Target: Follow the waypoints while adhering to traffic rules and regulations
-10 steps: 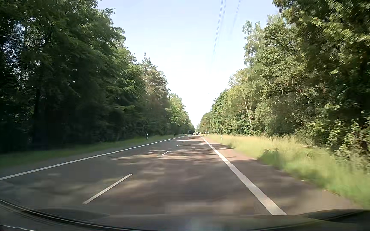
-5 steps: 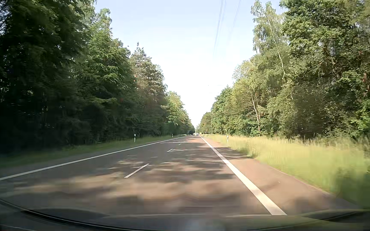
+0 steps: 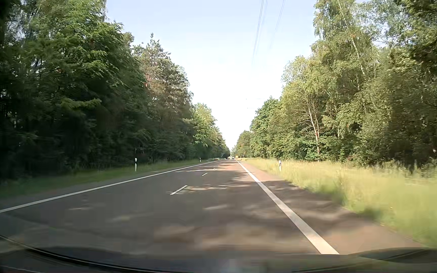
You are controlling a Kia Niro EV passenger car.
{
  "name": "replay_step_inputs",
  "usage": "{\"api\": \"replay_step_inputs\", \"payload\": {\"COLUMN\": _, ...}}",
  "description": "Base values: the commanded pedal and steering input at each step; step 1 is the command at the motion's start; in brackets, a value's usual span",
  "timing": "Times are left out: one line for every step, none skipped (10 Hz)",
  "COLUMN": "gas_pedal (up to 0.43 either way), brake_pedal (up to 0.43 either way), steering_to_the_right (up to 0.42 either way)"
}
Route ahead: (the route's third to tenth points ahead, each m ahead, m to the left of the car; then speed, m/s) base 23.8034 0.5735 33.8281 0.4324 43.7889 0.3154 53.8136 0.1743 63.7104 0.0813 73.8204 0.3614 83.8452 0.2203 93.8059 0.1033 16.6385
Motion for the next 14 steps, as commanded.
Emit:
{"api": "replay_step_inputs", "payload": {"gas_pedal": 0.138, "brake_pedal": 0.03, "steering_to_the_right": 0.0}}
{"api": "replay_step_inputs", "payload": {"gas_pedal": 0.138, "brake_pedal": 0.03, "steering_to_the_right": 0.0}}
{"api": "replay_step_inputs", "payload": {"gas_pedal": 0.138, "brake_pedal": 0.03, "steering_to_the_right": 0.0}}
{"api": "replay_step_inputs", "payload": {"gas_pedal": 0.138, "brake_pedal": 0.03, "steering_to_the_right": 0.0}}
{"api": "replay_step_inputs", "payload": {"gas_pedal": 0.138, "brake_pedal": 0.03, "steering_to_the_right": 0.0}}
{"api": "replay_step_inputs", "payload": {"gas_pedal": 0.138, "brake_pedal": 0.03, "steering_to_the_right": 0.0}}
{"api": "replay_step_inputs", "payload": {"gas_pedal": 0.138, "brake_pedal": 0.03, "steering_to_the_right": 0.0}}
{"api": "replay_step_inputs", "payload": {"gas_pedal": 0.138, "brake_pedal": 0.03, "steering_to_the_right": 0.0}}
{"api": "replay_step_inputs", "payload": {"gas_pedal": 0.138, "brake_pedal": 0.03, "steering_to_the_right": 0.0}}
{"api": "replay_step_inputs", "payload": {"gas_pedal": 0.138, "brake_pedal": 0.03, "steering_to_the_right": 0.0}}
{"api": "replay_step_inputs", "payload": {"gas_pedal": 0.138, "brake_pedal": 0.03, "steering_to_the_right": 0.0}}
{"api": "replay_step_inputs", "payload": {"gas_pedal": 0.138, "brake_pedal": 0.03, "steering_to_the_right": 0.0}}
{"api": "replay_step_inputs", "payload": {"gas_pedal": 0.138, "brake_pedal": 0.03, "steering_to_the_right": 0.0}}
{"api": "replay_step_inputs", "payload": {"gas_pedal": 0.138, "brake_pedal": 0.03, "steering_to_the_right": 0.0}}
